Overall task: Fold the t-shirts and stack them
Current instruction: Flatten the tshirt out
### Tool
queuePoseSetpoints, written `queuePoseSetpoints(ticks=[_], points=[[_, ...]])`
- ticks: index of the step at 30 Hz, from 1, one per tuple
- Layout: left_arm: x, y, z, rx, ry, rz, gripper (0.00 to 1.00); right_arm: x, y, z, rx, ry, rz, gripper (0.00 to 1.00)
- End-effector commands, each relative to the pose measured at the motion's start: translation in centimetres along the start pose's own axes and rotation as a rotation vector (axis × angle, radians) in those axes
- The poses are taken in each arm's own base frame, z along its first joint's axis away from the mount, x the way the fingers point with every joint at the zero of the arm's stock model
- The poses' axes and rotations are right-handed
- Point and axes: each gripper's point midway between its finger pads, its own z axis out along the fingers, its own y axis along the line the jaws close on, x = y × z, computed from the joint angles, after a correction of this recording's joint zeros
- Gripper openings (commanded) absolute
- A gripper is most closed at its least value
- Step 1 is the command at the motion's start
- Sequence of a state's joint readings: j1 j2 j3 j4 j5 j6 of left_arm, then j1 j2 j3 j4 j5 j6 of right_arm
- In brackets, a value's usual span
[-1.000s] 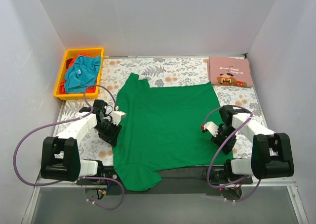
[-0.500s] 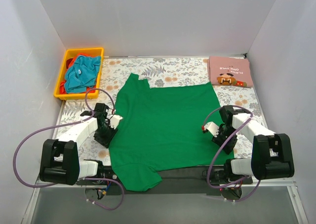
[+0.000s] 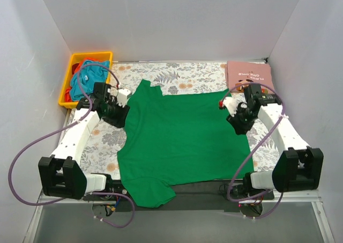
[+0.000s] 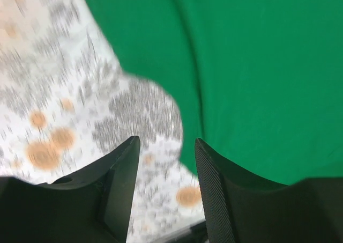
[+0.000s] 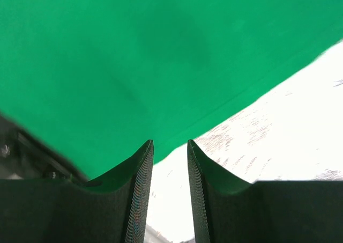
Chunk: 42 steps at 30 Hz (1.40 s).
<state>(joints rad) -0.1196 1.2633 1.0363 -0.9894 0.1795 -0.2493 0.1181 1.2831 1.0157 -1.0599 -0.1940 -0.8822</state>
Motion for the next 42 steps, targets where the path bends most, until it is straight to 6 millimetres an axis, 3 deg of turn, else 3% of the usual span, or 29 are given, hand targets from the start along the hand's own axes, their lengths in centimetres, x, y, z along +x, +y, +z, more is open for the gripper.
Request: queuePoseSetpoints(ticks=[1, 2, 4, 5, 6, 8, 9, 12, 14, 18, 25, 33, 42], points=[[-8.3, 0.1, -0.7, 0.063, -0.262, -0.053, 0.45, -5.7, -4.4, -0.9, 0.088, -0.164, 0.106, 0.38], [-11.6, 1.1, -0.3, 0.054, -0.329, -0.094, 0.47, -7.7, -6.2, -2.0, 0.131, -0.214, 0.118, 0.38], [-14.7, 2.4, 0.1, 0.041, -0.381, -0.133, 0.47, -10.2, -8.9, -1.8, 0.16, -0.265, 0.192, 0.4], [-16.7, 3.2, 0.6, 0.036, -0.425, -0.171, 0.48, -12.1, -10.8, -3.1, 0.205, -0.315, 0.203, 0.4], [-18.7, 4.4, 1.6, 0.02, -0.438, -0.193, 0.48, -13.0, -12.4, -2.1, 0.207, -0.325, 0.255, 0.4], [-21.3, 5.6, 2.7, 0.016, -0.482, -0.211, 0.49, -14.4, -14.8, -2.2, 0.241, -0.349, 0.297, 0.4], [-22.9, 6.3, 4.2, 0.021, -0.481, -0.238, 0.5, -15.4, -16.8, -2.0, 0.26, -0.367, 0.318, 0.39], [-25.2, 8.0, 6.1, 0.006, -0.494, -0.273, 0.5, -16.1, -20.2, -0.1, 0.301, -0.355, 0.362, 0.38], [-26.5, 9.1, 7.9, -0.006, -0.495, -0.283, 0.51, -16.7, -22.2, -0.1, 0.332, -0.371, 0.382, 0.36], [-27.7, 10.1, 9.9, -0.013, -0.5, -0.299, 0.52, -16.7, -25.0, 3.4, 0.352, -0.345, 0.416, 0.36], [-26.7, 9.9, 12.5, 0.003, -0.465, -0.308, 0.52, -16.3, -27.9, 7.4, 0.376, -0.317, 0.448, 0.38], [-25.9, 10.1, 12.8, -0.014, -0.452, -0.296, 0.52, -15.7, -27.9, 10.0, 0.345, -0.299, 0.463, 0.39], [-26.0, 10.2, 13.2, -0.014, -0.449, -0.292, 0.52, -16.0, -27.5, 10.6, 0.32, -0.32, 0.462, 0.37]])
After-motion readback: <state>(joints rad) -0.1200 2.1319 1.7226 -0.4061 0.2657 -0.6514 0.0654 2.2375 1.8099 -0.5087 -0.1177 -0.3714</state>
